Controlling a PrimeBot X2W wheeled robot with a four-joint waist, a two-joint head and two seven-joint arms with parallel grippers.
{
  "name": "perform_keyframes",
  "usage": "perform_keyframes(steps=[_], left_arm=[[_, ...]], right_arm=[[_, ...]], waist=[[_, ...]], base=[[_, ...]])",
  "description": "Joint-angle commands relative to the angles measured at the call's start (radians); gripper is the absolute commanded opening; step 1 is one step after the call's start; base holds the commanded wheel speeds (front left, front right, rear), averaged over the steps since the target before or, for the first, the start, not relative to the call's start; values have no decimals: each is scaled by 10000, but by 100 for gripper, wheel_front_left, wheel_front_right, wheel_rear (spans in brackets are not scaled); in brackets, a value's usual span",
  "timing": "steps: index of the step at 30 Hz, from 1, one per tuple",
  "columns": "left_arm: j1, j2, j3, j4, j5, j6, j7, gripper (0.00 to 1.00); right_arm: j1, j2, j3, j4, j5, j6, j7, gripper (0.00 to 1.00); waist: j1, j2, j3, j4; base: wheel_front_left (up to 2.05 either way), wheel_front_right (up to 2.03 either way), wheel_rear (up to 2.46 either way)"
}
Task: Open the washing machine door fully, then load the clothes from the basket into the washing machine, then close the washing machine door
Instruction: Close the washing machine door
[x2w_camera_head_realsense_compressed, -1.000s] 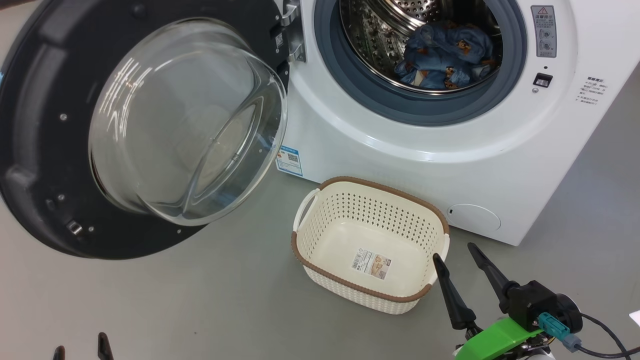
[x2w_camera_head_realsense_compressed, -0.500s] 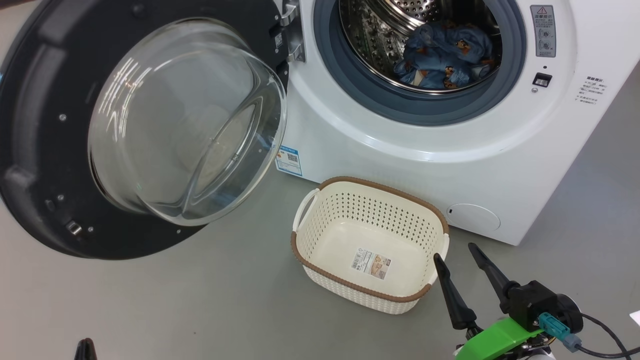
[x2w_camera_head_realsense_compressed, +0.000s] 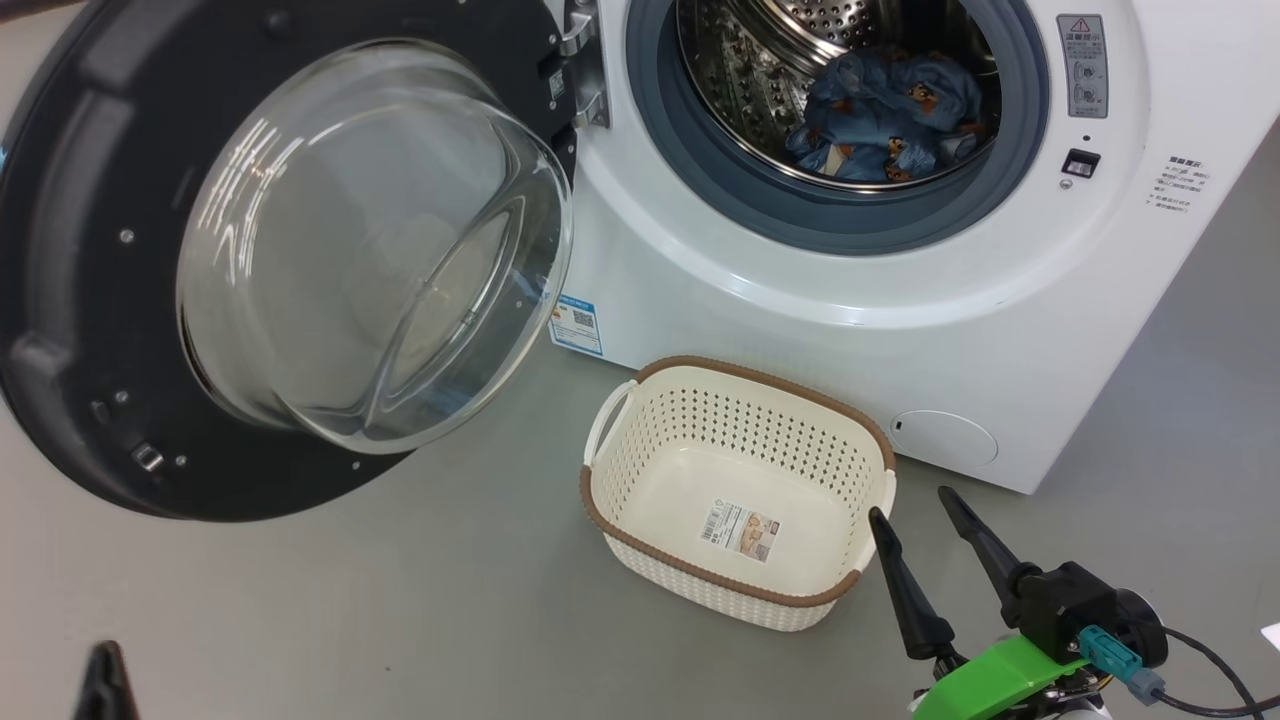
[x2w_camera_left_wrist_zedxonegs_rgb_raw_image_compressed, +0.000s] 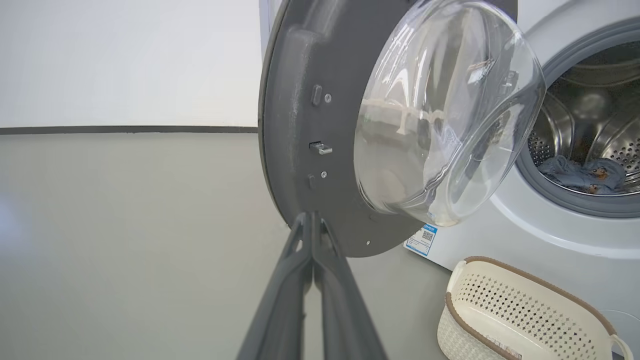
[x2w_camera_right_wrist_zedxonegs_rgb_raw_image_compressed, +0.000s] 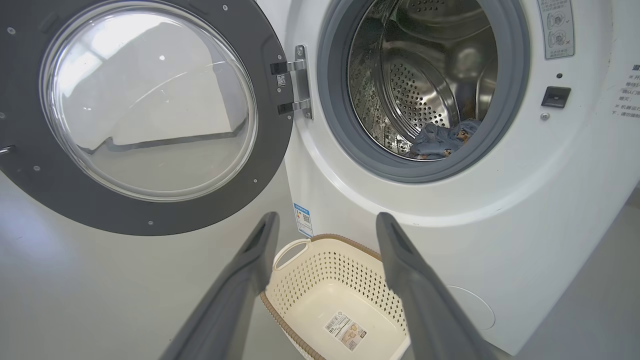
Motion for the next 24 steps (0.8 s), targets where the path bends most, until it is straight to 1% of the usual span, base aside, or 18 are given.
perform_keyframes(steps=[1,5,9,16,20,21,23,24], left_arm=[[-567,183,548,-397,-68,-112,-55,0],[-1172,613,1167,-531,-161,-305,-55,0],[-1922,1233,1660,-597,-287,-435,-55,0],[-3187,2060,2155,-665,-518,-526,-55,0],[-4087,2489,2394,171,-1421,-576,-55,0],[-4344,2534,2481,419,-1800,-584,-55,0],[-4936,2597,2773,1042,-2941,-598,41,0],[-5135,2788,2801,1290,-3285,-602,113,0]], right_arm=[[-172,21,216,-264,19,87,-49,100],[-146,21,214,-286,40,87,-49,100],[-128,21,214,-311,60,87,-49,100],[-52,21,179,-377,129,87,-49,100],[-17,21,127,-420,136,87,-49,100],[-6,21,99,-432,135,87,-49,100],[5,21,87,-454,123,87,-49,100],[-2,21,93,-456,115,87,-49,100]], waist=[[0,0,-5,-2],[0,0,-27,-18],[0,0,-49,-35],[0,0,-49,-56],[0,0,-10,-75],[0,0,2,-77],[0,0,44,-118],[0,0,75,-154]], base=[[0,0,0],[0,0,0],[0,0,0],[0,0,0],[0,0,0],[0,0,0],[0,0,0],[0,0,0]])
